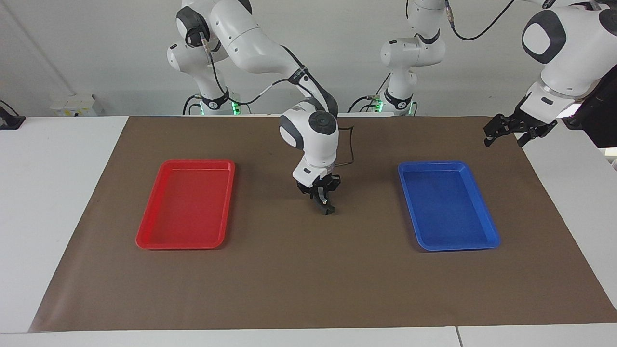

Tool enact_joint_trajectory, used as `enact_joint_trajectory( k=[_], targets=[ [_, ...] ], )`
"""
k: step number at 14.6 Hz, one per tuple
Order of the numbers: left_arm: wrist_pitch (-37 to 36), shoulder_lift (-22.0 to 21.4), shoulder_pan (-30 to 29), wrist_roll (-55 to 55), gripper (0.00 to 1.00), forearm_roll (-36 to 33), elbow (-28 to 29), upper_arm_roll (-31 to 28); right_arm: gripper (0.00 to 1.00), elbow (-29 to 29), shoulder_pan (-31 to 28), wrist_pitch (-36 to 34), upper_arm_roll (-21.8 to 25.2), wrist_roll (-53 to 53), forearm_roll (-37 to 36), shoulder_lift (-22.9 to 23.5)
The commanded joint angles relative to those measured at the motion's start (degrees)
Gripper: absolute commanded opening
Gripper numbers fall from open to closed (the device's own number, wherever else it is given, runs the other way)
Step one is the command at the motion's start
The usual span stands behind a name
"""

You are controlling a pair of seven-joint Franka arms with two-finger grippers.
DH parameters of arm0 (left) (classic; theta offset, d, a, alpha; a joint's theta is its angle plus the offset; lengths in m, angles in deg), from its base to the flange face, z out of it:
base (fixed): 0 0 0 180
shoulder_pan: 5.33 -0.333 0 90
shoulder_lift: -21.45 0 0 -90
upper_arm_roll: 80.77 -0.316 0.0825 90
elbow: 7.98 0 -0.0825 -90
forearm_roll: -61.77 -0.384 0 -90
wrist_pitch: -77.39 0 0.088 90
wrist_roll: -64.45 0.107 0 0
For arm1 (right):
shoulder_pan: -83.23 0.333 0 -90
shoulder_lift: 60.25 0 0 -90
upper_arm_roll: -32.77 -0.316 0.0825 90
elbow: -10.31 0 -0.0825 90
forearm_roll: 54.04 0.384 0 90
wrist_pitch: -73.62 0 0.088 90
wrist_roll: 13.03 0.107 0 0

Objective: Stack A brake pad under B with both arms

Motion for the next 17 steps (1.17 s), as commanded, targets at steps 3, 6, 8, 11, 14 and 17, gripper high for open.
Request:
enact_joint_trajectory(
  k=[3,6,8,11,14,17],
  targets=[
    [0.1,-1.7,-0.4,0.7,1.0,-0.9,2.0,0.4,0.0,0.1,0.1,2.9,-0.2,2.7,-1.1,0.2],
    [0.3,-2.6,-0.4,0.7,1.0,-0.9,2.4,0.4,0.0,0.4,0.1,3.0,-0.1,3.3,-1.3,0.2],
    [0.6,-3.6,-0.4,0.6,1.0,-0.9,3.4,0.4,0.0,0.5,0.1,2.9,-0.1,3.4,-2.4,0.2],
    [1.5,-3.4,-0.4,0.5,1.0,-0.9,3.1,0.4,0.01,1.2,0.1,3.3,-0.1,4.2,-2.6,0.2],
    [2.7,-3.3,-0.4,-0.4,1.0,-0.9,3.0,0.4,0.01,1.3,0.2,3.8,-0.1,4.6,-2.5,0.2],
    [5.0,-2.8,-0.5,-1.7,1.0,-0.8,2.6,0.4,0.11,2.3,0.2,5.0,-0.1,4.6,-2.6,0.2]
  ],
)
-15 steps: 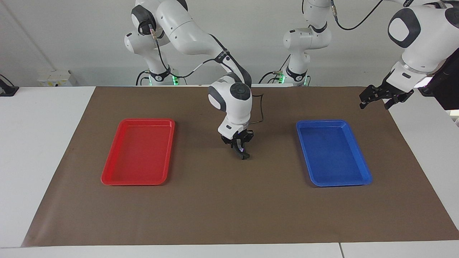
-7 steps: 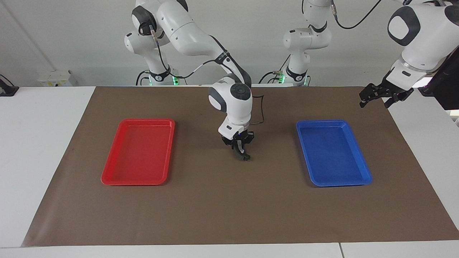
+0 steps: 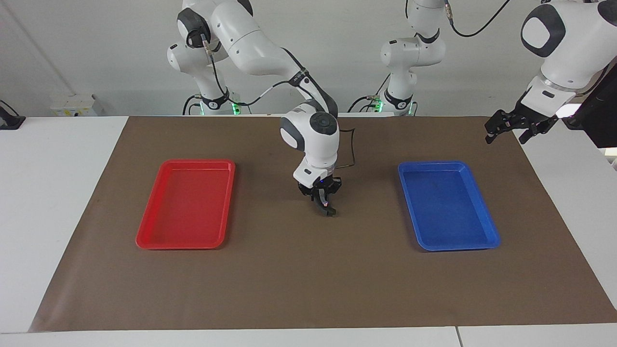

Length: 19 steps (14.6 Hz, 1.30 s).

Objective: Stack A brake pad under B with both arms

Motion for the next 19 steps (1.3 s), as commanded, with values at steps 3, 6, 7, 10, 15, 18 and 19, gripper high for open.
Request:
enact_joint_trajectory(
  k=[3,6,7,10,15,18,19],
  targets=[
    [2.9,-0.9,-0.2,-0.9,1.0,-0.9,1.7,0.5,0.25,2.6,0.0,3.2,-0.1,2.6,-1.4,-0.4],
    [2.9,-0.9,-0.1,-0.9,1.0,-0.9,1.6,0.5,0.64,3.5,0.0,5.0,-0.1,2.6,-1.5,-0.4],
    [2.9,-1.0,0.0,-0.8,1.0,-0.8,1.6,0.5,0.84,3.9,0.0,5.2,-0.1,2.6,-1.5,-0.5],
    [2.4,-1.0,0.1,-0.9,1.0,-0.8,1.6,0.5,1.0,3.2,0.1,3.8,-0.1,2.6,-1.6,-0.7],
    [2.2,-1.0,-0.3,-0.9,1.0,-0.8,1.6,0.5,1.0,2.4,-2.9,-1.4,1.2,2.2,-5.0,-6.7],
    [2.2,-1.0,-0.3,-0.9,1.0,-0.8,1.6,0.5,1.0,2.6,-9.0,-4.5,1.1,0.9,-5.1,-12.7],
    [2.2,-1.0,-0.3,-0.9,1.0,-0.8,1.6,0.5,1.0,2.6,-10.6,-5.9,1.1,-0.2,-5.1,-14.6]
  ],
)
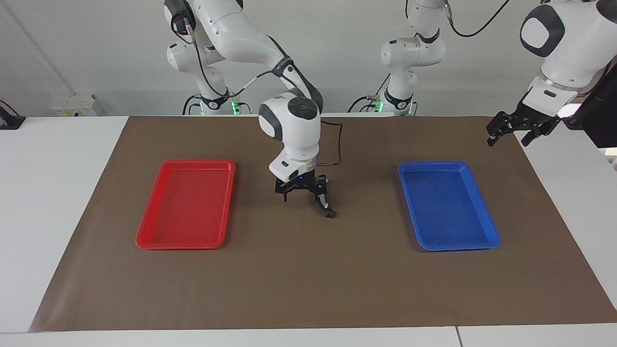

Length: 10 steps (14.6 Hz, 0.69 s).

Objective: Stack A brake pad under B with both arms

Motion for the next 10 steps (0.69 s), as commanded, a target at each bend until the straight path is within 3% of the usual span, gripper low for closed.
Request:
enact_joint_trajectory(
  k=[1,7,10],
  targets=[
    [0.8,-1.1,-0.3,-0.7,1.0,-0.8,1.5,0.4,1.0,1.6,-5.2,-4.3,-0.8,-2.9,-1.0,-6.4],
    [0.7,-1.0,-0.3,-0.7,1.0,-0.8,1.5,0.3,1.0,1.6,-16.1,-14.9,-0.9,-17.7,0.5,-14.9],
    [0.7,-1.1,-0.3,-0.7,1.0,-0.8,1.5,0.4,1.0,1.5,-22.3,-21.1,-0.8,-22.7,6.3,-19.7]
  ],
)
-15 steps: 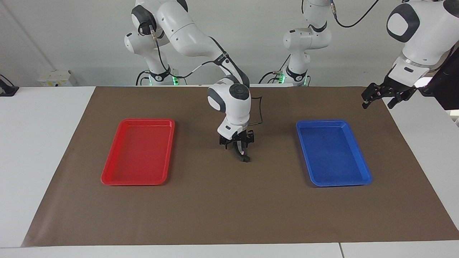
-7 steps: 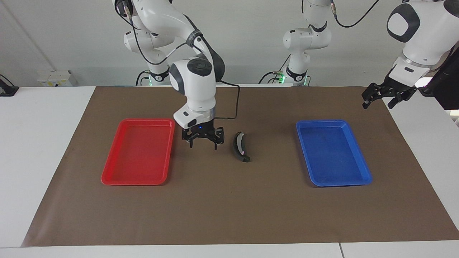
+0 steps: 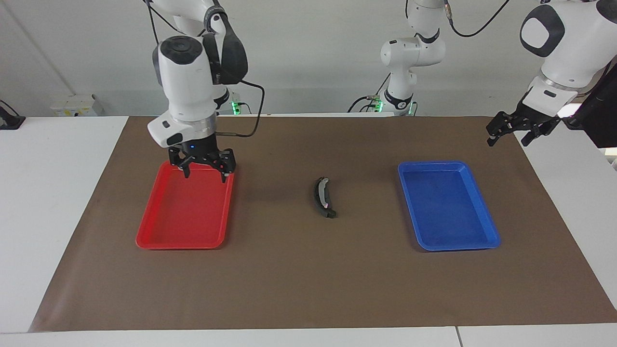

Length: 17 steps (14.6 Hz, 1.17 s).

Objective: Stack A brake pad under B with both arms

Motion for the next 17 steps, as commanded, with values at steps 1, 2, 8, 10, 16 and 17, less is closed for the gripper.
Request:
enact_joint_trajectory(
  k=[1,2,8,10,16,17],
  targets=[
    [0.8,-1.1,-0.3,-0.7,1.0,-0.9,1.5,0.3,1.0,1.4,-4.7,-5.2,-0.2,-5.3,4.0,-5.2],
    [0.7,-1.0,-0.3,-0.7,1.0,-0.9,1.5,0.3,1.0,1.3,-4.5,-7.9,1.3,-6.8,4.0,-6.7],
    [0.7,-1.0,-0.3,-0.7,1.0,-0.8,1.5,0.3,1.0,-1.1,-4.6,-19.3,7.6,-14.6,6.2,-11.0],
    [0.8,-1.1,-0.3,-0.7,1.0,-0.8,1.5,0.4,1.0,-2.2,-4.4,-20.6,9.9,-16.9,6.5,-11.0],
    [0.7,-1.0,-0.3,-0.7,1.0,-0.9,1.5,0.3,1.0,0.0,-6.4,-20.6,9.5,-17.8,6.9,-12.2],
    [0.7,-1.0,-0.3,-0.7,1.0,-0.9,1.5,0.3,1.0,-1.0,-6.4,-21.0,9.4,-18.5,7.4,-11.8]
  ],
)
